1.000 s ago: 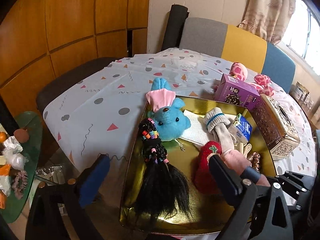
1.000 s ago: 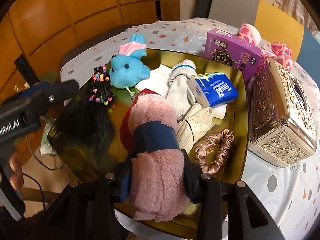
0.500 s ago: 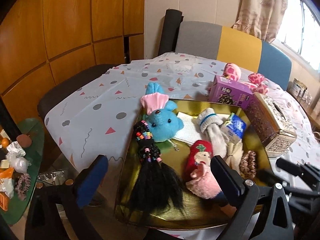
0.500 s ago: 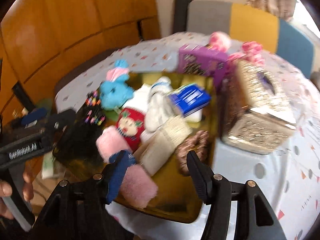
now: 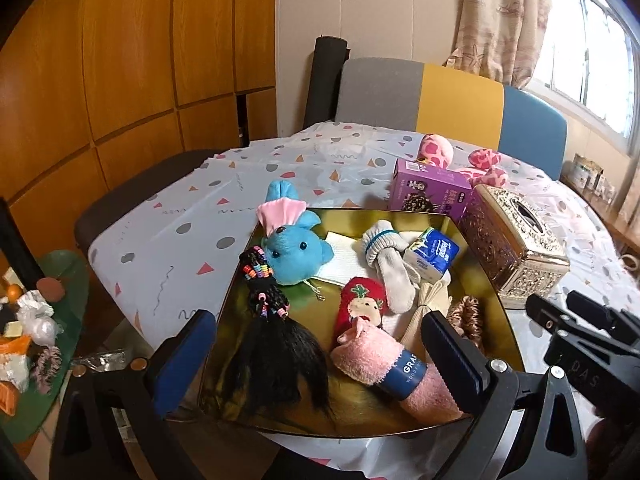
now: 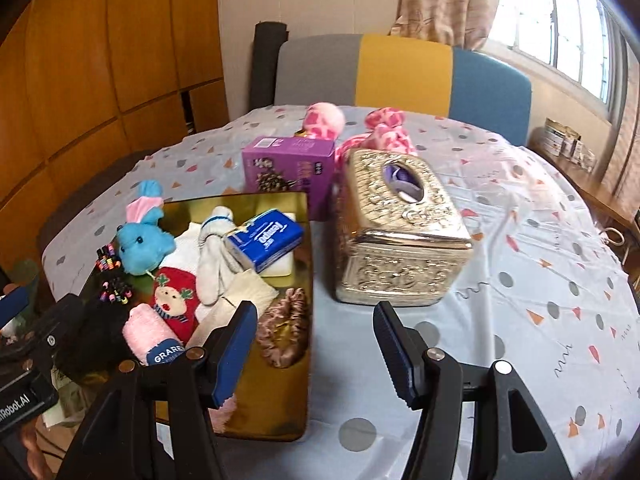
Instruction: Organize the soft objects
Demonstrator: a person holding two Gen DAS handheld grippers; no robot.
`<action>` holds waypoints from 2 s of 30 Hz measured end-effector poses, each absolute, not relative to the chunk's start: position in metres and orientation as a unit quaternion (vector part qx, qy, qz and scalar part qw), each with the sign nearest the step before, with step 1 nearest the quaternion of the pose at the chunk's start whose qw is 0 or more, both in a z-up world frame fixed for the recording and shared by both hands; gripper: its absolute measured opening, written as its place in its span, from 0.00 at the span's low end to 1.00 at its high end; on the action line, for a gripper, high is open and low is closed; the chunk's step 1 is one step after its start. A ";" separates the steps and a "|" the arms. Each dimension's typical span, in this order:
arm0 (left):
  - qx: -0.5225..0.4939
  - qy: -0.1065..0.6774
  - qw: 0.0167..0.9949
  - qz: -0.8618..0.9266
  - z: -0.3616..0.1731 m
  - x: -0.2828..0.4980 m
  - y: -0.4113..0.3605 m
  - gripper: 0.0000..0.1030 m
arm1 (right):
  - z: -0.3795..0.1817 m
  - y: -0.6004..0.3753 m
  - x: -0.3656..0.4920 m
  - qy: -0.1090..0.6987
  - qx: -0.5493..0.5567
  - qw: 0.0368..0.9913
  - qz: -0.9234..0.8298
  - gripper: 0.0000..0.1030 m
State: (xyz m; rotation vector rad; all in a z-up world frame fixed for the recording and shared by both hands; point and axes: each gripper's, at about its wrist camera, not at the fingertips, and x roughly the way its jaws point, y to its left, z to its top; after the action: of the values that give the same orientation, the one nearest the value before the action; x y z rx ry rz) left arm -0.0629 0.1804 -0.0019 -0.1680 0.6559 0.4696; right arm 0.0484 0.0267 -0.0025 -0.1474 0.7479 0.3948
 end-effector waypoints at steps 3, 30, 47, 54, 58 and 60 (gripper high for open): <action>-0.076 0.318 0.917 0.229 -0.002 -0.063 0.176 1.00 | 0.000 0.022 0.048 0.361 -0.065 0.911 0.189 0.59; -0.082 0.328 0.913 0.227 -0.006 -0.063 0.172 1.00 | -0.005 0.020 0.043 0.360 -0.065 0.911 0.191 0.59; -0.085 0.333 0.911 0.227 -0.008 -0.063 0.172 1.00 | -0.005 0.020 0.043 0.361 -0.060 0.911 0.189 0.59; -0.086 0.334 0.911 0.227 -0.008 -0.063 0.172 1.00 | -0.005 0.020 0.043 0.361 -0.060 0.911 0.189 0.59; -0.086 0.333 0.911 0.227 -0.008 -0.063 0.172 1.00 | -0.005 0.020 0.043 0.361 -0.059 0.911 0.188 0.59; -0.086 0.334 0.911 0.226 -0.007 -0.064 0.171 1.00 | -0.005 0.020 0.043 0.361 -0.060 0.911 0.189 0.59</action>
State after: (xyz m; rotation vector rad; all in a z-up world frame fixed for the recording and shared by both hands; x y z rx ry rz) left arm -0.0636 0.1711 -0.0074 -0.1782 0.6885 0.4663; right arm 0.0430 0.0204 -0.0049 -0.1231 0.7451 0.3887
